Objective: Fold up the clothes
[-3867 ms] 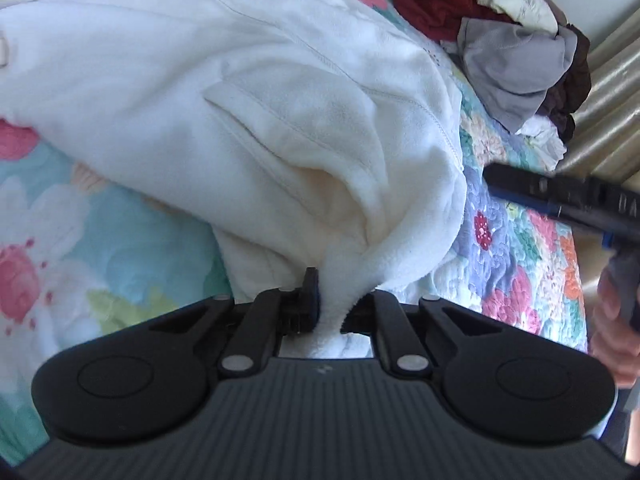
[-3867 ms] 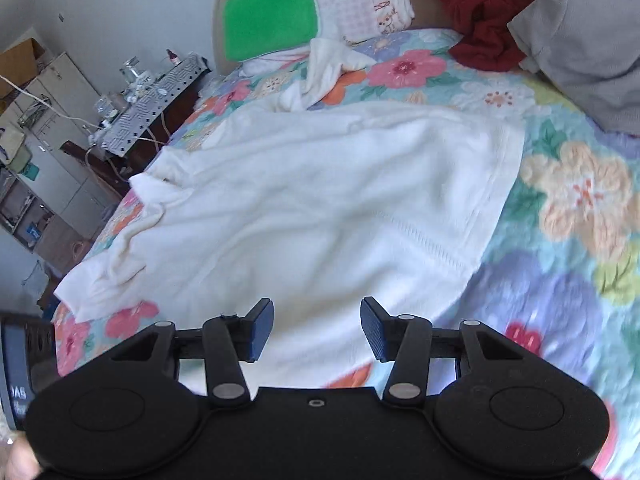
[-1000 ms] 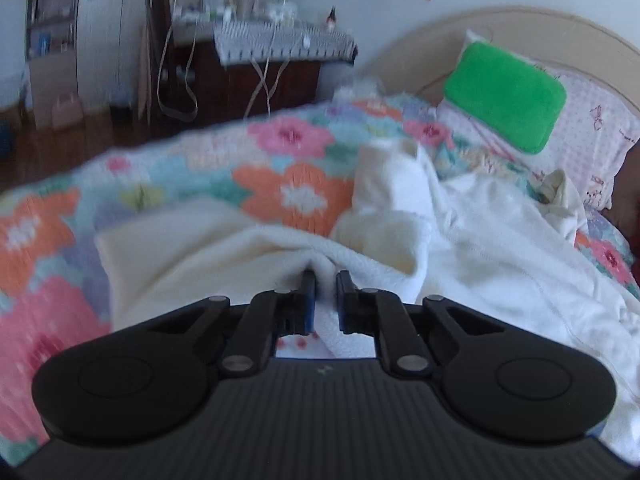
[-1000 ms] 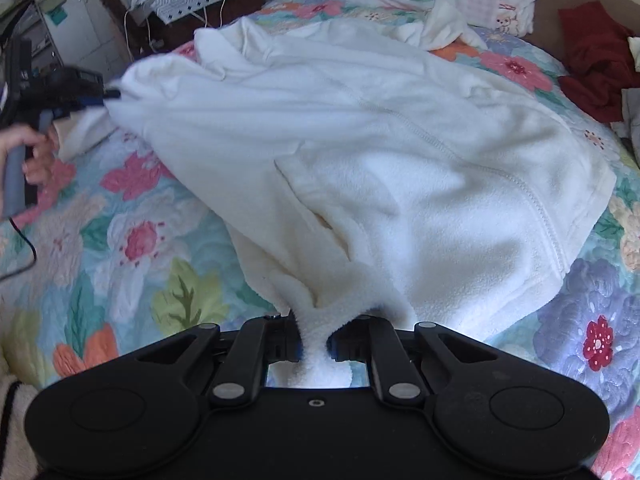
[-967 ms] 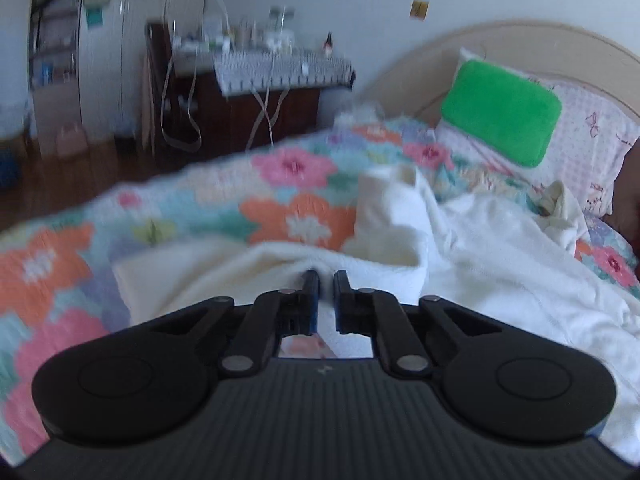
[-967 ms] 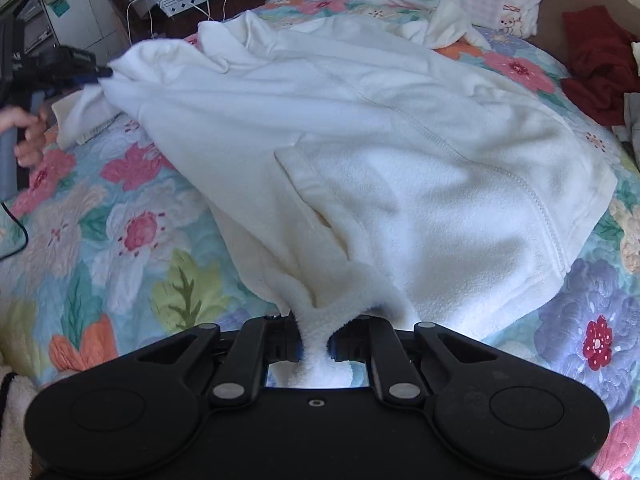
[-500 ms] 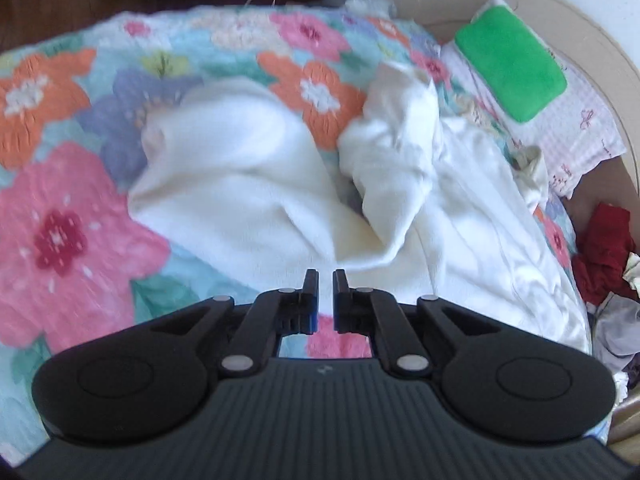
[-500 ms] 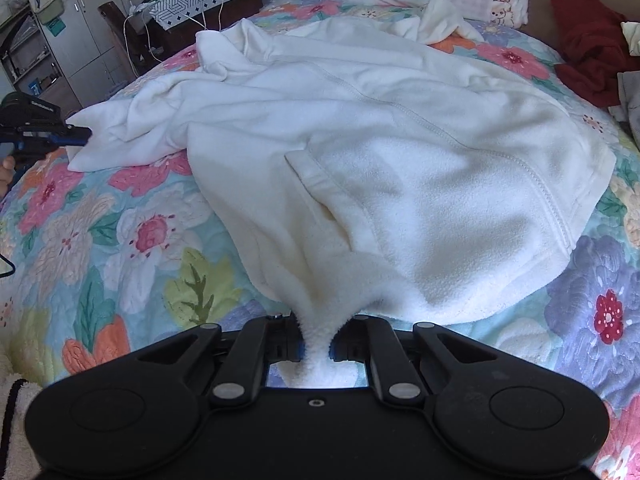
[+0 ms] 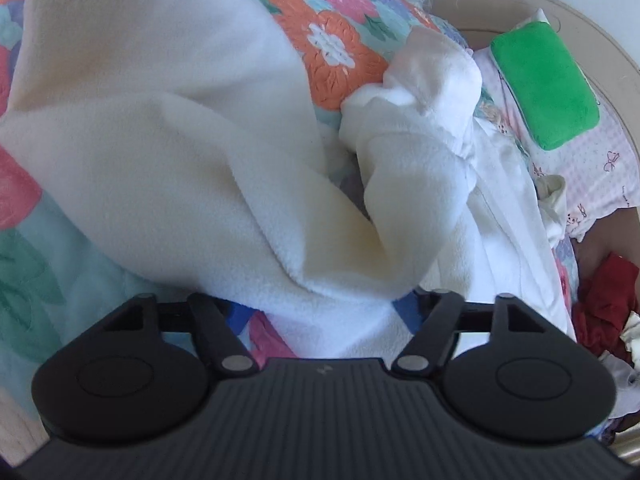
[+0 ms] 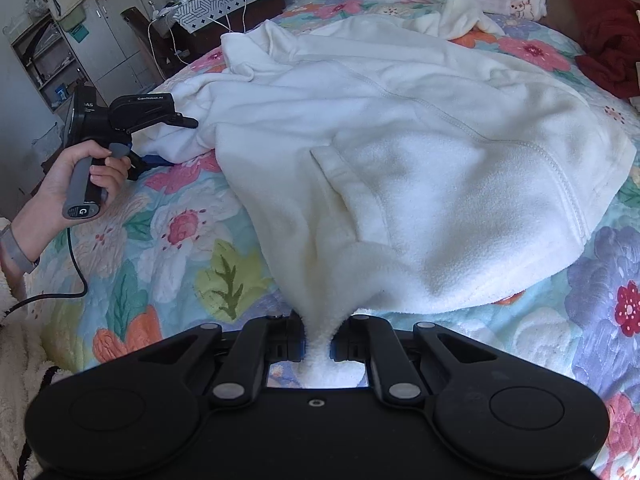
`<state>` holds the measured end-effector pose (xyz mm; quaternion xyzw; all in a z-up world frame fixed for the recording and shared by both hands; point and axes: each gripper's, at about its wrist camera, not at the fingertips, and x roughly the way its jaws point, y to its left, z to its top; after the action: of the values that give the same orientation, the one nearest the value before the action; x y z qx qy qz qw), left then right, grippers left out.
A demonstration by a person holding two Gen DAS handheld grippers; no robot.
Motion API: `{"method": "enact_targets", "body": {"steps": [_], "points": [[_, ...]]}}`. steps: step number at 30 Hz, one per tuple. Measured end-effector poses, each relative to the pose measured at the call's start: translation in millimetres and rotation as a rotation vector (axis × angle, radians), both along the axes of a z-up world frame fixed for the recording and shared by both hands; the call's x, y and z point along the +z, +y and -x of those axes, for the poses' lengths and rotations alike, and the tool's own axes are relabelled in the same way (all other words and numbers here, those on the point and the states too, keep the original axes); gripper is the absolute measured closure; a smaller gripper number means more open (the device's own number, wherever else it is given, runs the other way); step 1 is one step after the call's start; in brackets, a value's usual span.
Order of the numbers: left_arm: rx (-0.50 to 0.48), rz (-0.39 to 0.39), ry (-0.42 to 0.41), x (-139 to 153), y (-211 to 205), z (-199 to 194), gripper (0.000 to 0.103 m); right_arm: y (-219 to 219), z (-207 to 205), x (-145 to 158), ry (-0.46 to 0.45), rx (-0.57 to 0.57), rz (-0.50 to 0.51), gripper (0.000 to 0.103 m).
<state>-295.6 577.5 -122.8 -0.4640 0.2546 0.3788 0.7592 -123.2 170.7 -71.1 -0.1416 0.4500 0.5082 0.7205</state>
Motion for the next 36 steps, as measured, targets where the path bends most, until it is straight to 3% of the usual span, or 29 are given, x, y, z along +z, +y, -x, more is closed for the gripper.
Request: {"method": "enact_targets", "body": {"steps": [1, 3, 5, 7, 8, 13, 15, 17, 18, 20, 22, 24, 26, 28, 31, 34, 36], "points": [[-0.013, -0.045, 0.042, 3, -1, -4, 0.079, 0, -2, -2, 0.005, -0.004, 0.006, 0.09], [-0.028, -0.114, 0.069, 7, -5, -7, 0.081, 2, -3, -6, 0.01, -0.019, 0.018, 0.087], [-0.013, -0.186, 0.104, 22, -12, -4, 0.082, 3, -7, -14, 0.015, -0.059, 0.039, 0.068], [0.004, -0.327, 0.155, 46, -23, -1, 0.082, 6, -11, -23, 0.032, -0.099, 0.069, 0.05], [0.011, -0.395, 0.163, 59, -29, 2, 0.082, 8, -12, -28, 0.038, -0.111, 0.09, 0.046], [0.039, -0.577, 0.14, 111, -51, 22, 0.082, 15, -3, -33, -0.02, -0.099, 0.082, 0.045], [0.059, -0.61, 0.132, 125, -56, 31, 0.082, 13, 3, -27, -0.057, -0.065, 0.054, 0.058], [0.082, -0.586, 0.124, 132, -54, 45, 0.082, 9, 7, -20, -0.071, -0.005, 0.023, 0.081], [0.086, -0.529, 0.132, 125, -43, 49, 0.082, 7, 9, -18, -0.077, 0.026, 0.01, 0.084], [0.094, -0.414, 0.151, 108, -20, 57, 0.081, 3, 12, -20, -0.087, 0.06, 0.015, 0.087], [0.068, -0.256, 0.232, 67, 10, 52, 0.081, 2, 15, -23, -0.089, 0.088, 0.028, 0.087], [0.083, -0.136, 0.261, 36, 23, 54, 0.081, 4, 19, -28, -0.09, 0.114, 0.047, 0.087], [0.092, -0.16, 0.244, 40, 19, 58, 0.081, 6, 24, -28, -0.112, 0.143, 0.061, 0.086], [0.084, -0.223, 0.232, 60, 14, 55, 0.081, 5, 25, -24, -0.107, 0.153, 0.058, 0.086], [0.08, -0.326, 0.151, 91, 4, 58, 0.081, -3, 22, 1, -0.087, 0.141, -0.004, 0.089], [0.04, -0.369, 0.152, 100, 0, 52, 0.08, -23, 11, 42, -0.068, 0.089, -0.162, 0.09], [0.02, -0.313, 0.189, 92, 4, 49, 0.078, -35, 3, 61, -0.019, 0.068, -0.259, 0.089]]}}
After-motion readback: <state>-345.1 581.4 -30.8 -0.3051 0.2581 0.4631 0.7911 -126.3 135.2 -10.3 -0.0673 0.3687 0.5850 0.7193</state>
